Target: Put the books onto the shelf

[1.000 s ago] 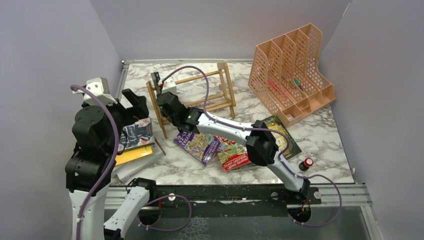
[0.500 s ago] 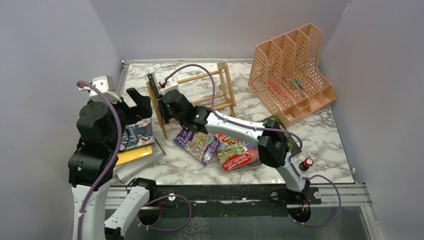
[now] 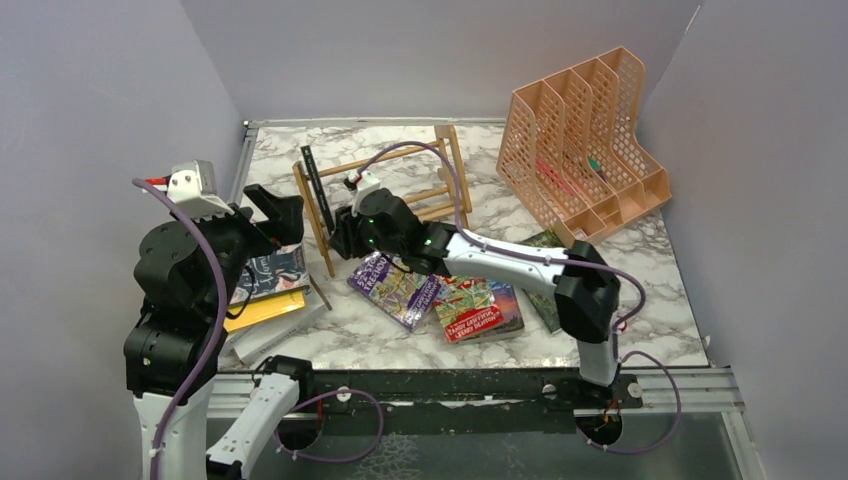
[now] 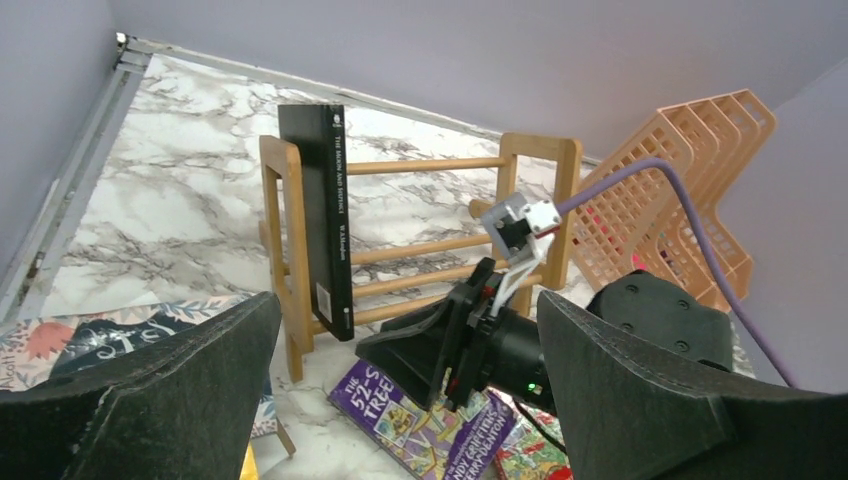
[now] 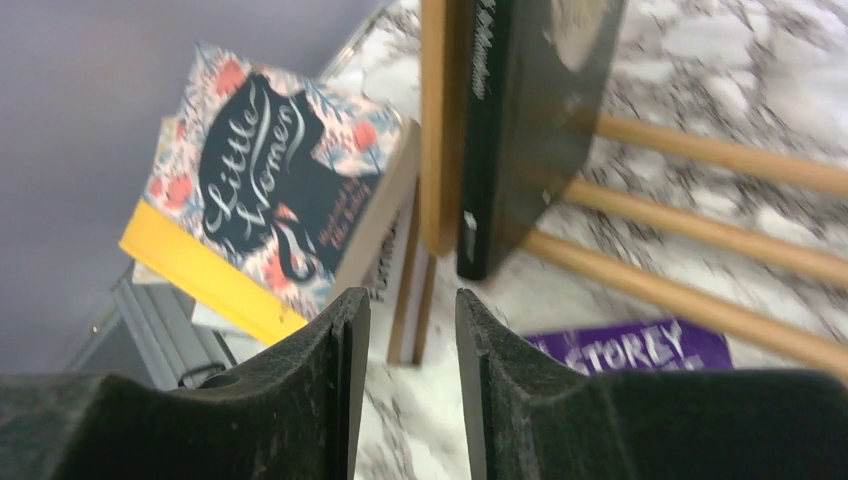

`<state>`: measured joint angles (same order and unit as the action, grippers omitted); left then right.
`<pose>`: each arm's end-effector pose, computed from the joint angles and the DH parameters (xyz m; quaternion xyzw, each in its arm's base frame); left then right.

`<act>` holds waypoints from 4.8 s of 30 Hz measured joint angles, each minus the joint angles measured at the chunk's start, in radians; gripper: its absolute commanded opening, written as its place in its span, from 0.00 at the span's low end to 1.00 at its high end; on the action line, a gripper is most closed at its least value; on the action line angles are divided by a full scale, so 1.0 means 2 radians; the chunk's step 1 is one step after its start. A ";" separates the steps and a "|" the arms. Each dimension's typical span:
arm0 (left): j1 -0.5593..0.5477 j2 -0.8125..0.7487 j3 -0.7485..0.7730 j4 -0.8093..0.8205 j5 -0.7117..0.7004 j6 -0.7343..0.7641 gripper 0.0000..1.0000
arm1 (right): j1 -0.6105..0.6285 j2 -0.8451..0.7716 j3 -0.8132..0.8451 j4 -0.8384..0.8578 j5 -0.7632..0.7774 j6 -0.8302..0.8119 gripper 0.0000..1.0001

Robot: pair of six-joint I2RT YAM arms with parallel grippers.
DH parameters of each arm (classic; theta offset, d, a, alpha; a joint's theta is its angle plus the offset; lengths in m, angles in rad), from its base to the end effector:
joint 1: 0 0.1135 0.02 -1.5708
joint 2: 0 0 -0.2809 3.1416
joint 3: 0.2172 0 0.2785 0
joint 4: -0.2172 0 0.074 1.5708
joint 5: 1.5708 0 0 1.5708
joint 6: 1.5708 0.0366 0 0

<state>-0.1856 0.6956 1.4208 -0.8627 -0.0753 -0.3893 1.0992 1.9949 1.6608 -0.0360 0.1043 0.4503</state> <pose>0.0767 -0.0116 0.5037 -0.1012 0.7471 -0.1589 0.6375 0.2374 0.4572 0.2971 -0.2348 0.7904 0.3639 0.4332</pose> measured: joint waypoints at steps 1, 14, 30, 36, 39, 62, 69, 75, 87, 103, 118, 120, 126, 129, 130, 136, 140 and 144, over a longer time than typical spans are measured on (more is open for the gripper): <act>0.000 -0.003 -0.001 0.000 0.004 -0.002 0.98 | 0.000 -0.016 -0.020 0.005 -0.002 0.002 0.44; 0.000 -0.006 -0.067 0.011 0.089 -0.022 0.93 | -0.033 -0.165 -0.115 -0.052 0.053 0.028 0.47; 0.000 0.018 -0.222 0.166 0.225 -0.018 0.93 | -0.113 -0.333 -0.265 -0.306 0.275 0.047 0.75; -0.014 0.030 -0.233 0.203 0.249 -0.002 0.94 | -0.158 -0.291 -0.284 -0.379 0.282 0.089 0.76; -0.026 0.031 -0.234 0.209 0.249 0.006 0.95 | -0.160 -0.265 -0.287 -0.401 0.285 0.100 0.77; -0.046 0.032 -0.235 0.204 0.202 0.040 0.96 | -0.156 -0.120 -0.253 -0.480 0.302 0.089 0.83; -0.046 0.031 -0.235 0.202 0.195 0.045 0.96 | -0.155 -0.114 -0.248 -0.462 0.284 0.004 0.72; -0.046 0.029 -0.235 0.202 0.190 0.047 0.96 | -0.166 -0.119 -0.253 -0.439 0.256 -0.044 0.61; -0.046 0.027 -0.235 0.202 0.185 0.047 0.96 | -0.185 -0.130 -0.282 -0.412 0.247 -0.056 0.56; -0.046 0.027 -0.235 0.202 0.179 0.047 0.96 | -0.190 -0.103 -0.287 -0.396 0.270 -0.097 0.68; -0.046 0.030 -0.235 0.202 0.175 0.045 0.96 | -0.153 -0.107 -0.254 -0.405 0.334 -0.113 0.10; -0.046 0.030 -0.235 0.202 0.175 0.043 0.96 | -0.151 -0.126 -0.247 -0.415 0.342 -0.113 0.02; -0.046 0.033 -0.235 0.202 0.175 0.035 0.96 | -0.151 -0.183 -0.233 -0.435 0.342 -0.105 0.01; -0.046 0.037 -0.236 0.203 0.176 0.029 0.96 | -0.151 -0.205 -0.232 -0.441 0.336 -0.096 0.01; -0.046 0.038 -0.237 0.204 0.176 0.026 0.96 | -0.151 -0.214 -0.231 -0.443 0.333 -0.092 0.01; -0.046 0.044 -0.243 0.214 0.197 0.000 0.97 | -0.151 -0.287 -0.204 -0.440 0.311 -0.062 0.01; -0.046 0.052 -0.248 0.238 0.227 -0.033 0.97 | -0.151 -0.371 -0.201 -0.399 0.283 -0.053 0.01; -0.046 0.061 -0.267 0.275 0.257 -0.074 0.96 | -0.151 -0.471 -0.209 -0.335 0.248 -0.055 0.01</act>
<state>-0.2775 0.8185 0.8875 -0.3126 0.4393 -0.5381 0.7979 1.0531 1.2430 -0.7067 0.5999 0.3401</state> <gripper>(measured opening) 0.965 0.124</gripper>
